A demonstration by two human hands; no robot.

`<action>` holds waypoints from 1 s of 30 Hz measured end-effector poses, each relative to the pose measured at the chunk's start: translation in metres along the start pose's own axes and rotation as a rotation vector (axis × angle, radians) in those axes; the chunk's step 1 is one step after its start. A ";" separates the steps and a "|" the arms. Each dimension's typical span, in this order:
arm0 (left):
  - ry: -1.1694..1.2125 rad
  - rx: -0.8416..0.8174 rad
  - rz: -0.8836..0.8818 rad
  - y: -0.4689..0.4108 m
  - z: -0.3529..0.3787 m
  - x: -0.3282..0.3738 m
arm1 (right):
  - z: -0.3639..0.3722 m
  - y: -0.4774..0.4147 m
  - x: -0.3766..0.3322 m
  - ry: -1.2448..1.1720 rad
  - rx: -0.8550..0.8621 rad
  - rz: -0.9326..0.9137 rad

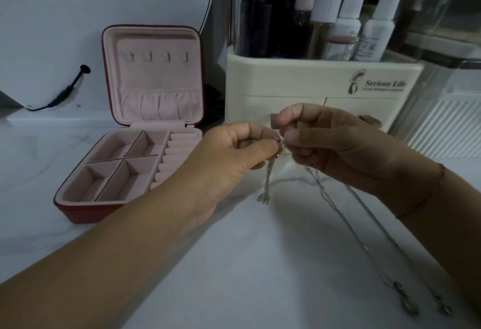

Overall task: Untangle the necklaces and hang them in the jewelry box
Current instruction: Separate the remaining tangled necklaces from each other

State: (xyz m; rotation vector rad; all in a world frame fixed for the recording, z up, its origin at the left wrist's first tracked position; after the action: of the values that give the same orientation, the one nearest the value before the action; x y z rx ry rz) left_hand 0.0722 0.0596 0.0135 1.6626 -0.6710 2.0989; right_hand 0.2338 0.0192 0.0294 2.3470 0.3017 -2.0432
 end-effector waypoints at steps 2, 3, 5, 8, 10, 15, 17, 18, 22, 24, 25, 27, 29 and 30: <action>-0.015 0.034 0.001 -0.001 -0.002 -0.001 | 0.002 -0.001 0.002 0.039 -0.042 0.027; -0.022 0.042 -0.003 -0.001 -0.002 -0.001 | 0.003 -0.001 0.003 0.063 -0.058 0.043; -0.039 0.047 -0.008 -0.001 -0.002 0.000 | 0.002 -0.001 0.005 0.126 -0.066 0.078; -0.034 0.048 -0.005 0.000 0.000 0.000 | 0.001 -0.001 0.004 0.189 -0.036 0.107; -0.020 0.049 -0.009 -0.002 -0.001 -0.001 | 0.002 0.000 0.003 0.178 -0.021 0.093; 0.032 0.044 -0.060 -0.003 -0.004 -0.003 | 0.003 -0.001 0.004 0.072 -0.012 0.045; 0.027 0.051 -0.075 -0.003 -0.004 -0.003 | 0.002 -0.001 0.004 0.072 -0.009 0.046; 0.025 0.056 -0.082 -0.003 -0.004 -0.004 | 0.002 -0.001 0.004 0.067 -0.009 0.049; 0.035 0.055 -0.107 -0.004 -0.002 -0.004 | 0.003 -0.002 0.005 -0.024 0.001 0.054; 0.038 0.042 -0.106 -0.004 -0.002 -0.005 | 0.003 -0.002 0.004 -0.075 -0.004 0.058; 0.039 0.034 -0.102 -0.003 -0.002 -0.004 | 0.002 -0.002 0.003 -0.095 -0.008 0.059; 0.049 0.029 -0.091 -0.003 -0.003 -0.004 | 0.002 -0.002 0.002 -0.112 -0.008 0.064; 0.063 0.028 -0.090 -0.003 -0.002 -0.003 | 0.002 -0.002 0.001 -0.110 -0.003 0.082; 0.068 0.025 -0.093 -0.002 -0.002 -0.003 | 0.002 -0.002 0.001 -0.101 0.002 0.092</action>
State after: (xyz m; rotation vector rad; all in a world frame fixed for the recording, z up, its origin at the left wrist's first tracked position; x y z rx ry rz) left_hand 0.0726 0.0627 0.0106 1.5959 -0.5382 2.0963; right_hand 0.2318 0.0212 0.0286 2.2051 0.1864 -2.1106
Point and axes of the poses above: each hand's wrist, its own y-axis away from the middle knuckle, its own z-axis out of the palm, x = y × z, the point moved 2 cm from there along -y, towards the middle knuckle, and after that the axes turned 13 degrees about y, right-handed, at the moved point
